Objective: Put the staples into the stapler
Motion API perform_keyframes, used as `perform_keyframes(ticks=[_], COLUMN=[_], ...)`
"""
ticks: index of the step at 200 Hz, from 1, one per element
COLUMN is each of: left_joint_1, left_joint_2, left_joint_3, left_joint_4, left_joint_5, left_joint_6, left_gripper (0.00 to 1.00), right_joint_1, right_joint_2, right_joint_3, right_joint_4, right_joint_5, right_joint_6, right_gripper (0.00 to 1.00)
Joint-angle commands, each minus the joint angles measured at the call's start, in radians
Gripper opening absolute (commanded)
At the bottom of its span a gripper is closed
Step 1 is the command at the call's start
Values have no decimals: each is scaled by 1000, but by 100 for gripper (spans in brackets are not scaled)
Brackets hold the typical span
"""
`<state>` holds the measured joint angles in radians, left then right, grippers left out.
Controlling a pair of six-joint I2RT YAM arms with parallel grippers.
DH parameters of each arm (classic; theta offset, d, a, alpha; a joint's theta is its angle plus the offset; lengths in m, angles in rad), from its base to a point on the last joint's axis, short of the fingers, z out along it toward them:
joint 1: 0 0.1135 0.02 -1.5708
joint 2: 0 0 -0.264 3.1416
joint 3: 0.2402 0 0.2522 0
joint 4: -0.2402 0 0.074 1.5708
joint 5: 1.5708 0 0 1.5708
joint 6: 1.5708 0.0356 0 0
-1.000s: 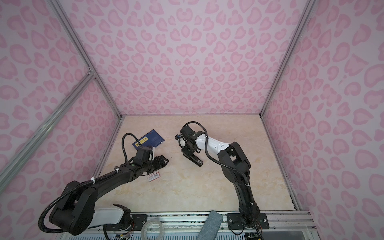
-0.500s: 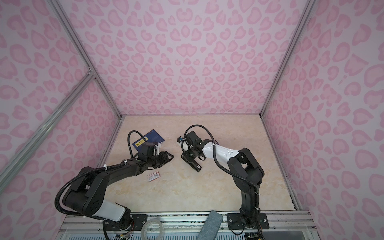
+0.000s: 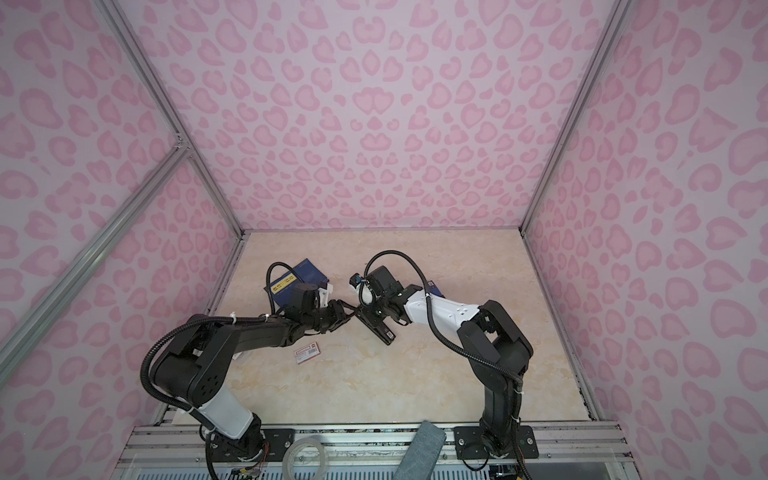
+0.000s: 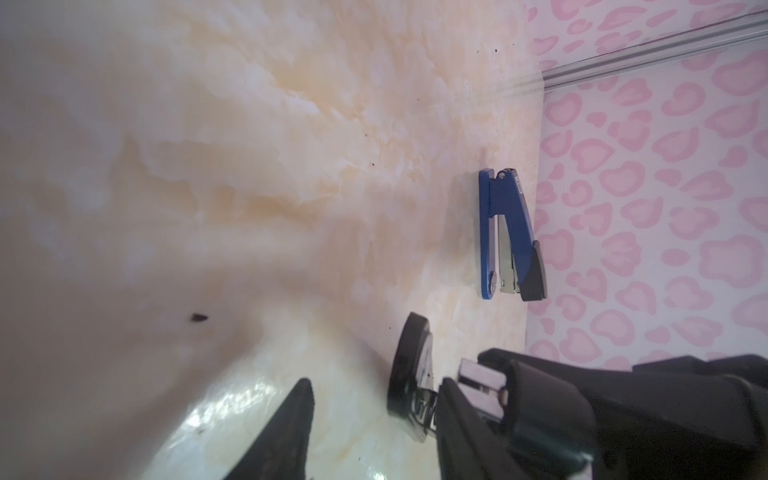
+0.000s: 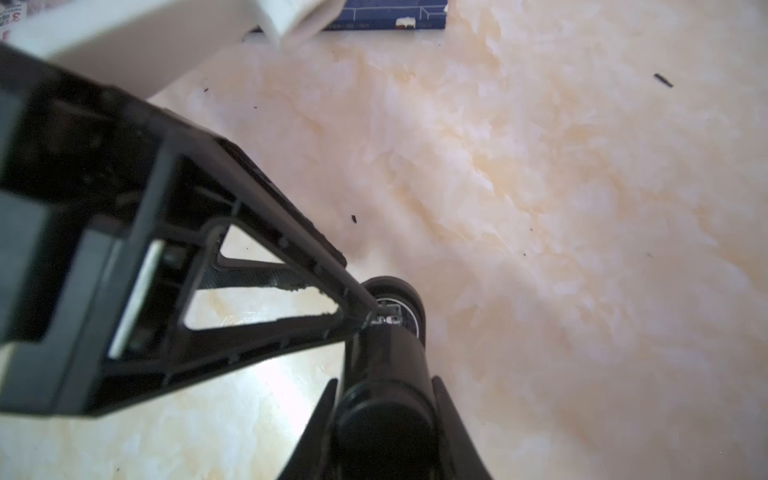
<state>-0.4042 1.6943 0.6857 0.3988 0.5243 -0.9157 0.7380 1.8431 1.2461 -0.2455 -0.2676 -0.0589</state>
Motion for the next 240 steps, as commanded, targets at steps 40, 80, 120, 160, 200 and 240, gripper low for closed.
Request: perform_keyframes(ticks=[40, 80, 120, 160, 200, 240], left_joint_1=[-17, -17, -13, 3, 24, 38], left_joint_2=[45, 65, 107, 128, 151, 168], left_joint_3=[26, 35, 57, 69, 80, 98], left_joint_4=[109, 118, 115, 103, 101, 106], left_joint_5=[46, 50, 42, 11, 3, 7], left_joint_6=[-32, -32, -40, -48, -45, -41], left_gripper=[23, 4, 4, 4, 4, 4], right_joint_1=[3, 3, -10, -23, -31, -35], right_joint_2=[-20, -47, -112, -186, -241, -305], right_joint_3=[-14, -33, -81, -136, -187, -243], right_joint_4=[66, 68, 92, 104, 111, 124], right_joint_5=[-1, 9, 34, 46, 61, 71], right_joint_6=[16, 13, 24, 33, 42, 53], right_gripper=[0, 0, 0, 0, 0, 0])
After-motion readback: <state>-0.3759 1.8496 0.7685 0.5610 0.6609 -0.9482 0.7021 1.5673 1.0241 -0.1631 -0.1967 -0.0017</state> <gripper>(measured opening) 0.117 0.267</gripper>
